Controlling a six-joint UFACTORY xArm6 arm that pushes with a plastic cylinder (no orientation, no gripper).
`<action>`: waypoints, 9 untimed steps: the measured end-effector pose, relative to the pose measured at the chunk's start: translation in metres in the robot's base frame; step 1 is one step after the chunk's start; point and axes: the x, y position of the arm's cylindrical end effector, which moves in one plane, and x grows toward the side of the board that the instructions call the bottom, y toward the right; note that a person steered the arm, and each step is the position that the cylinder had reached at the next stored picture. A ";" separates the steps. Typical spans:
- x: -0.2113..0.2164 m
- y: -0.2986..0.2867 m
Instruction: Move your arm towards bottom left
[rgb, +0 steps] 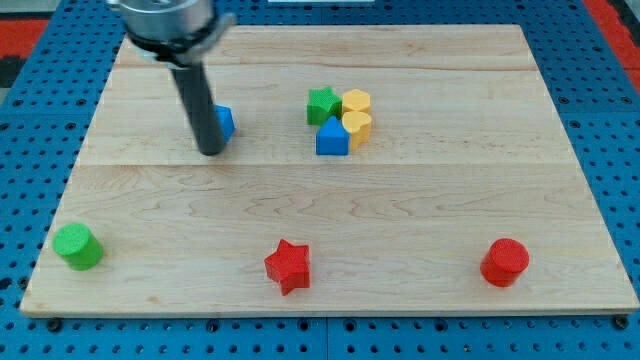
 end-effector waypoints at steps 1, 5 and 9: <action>-0.002 -0.067; -0.037 0.023; -0.002 0.005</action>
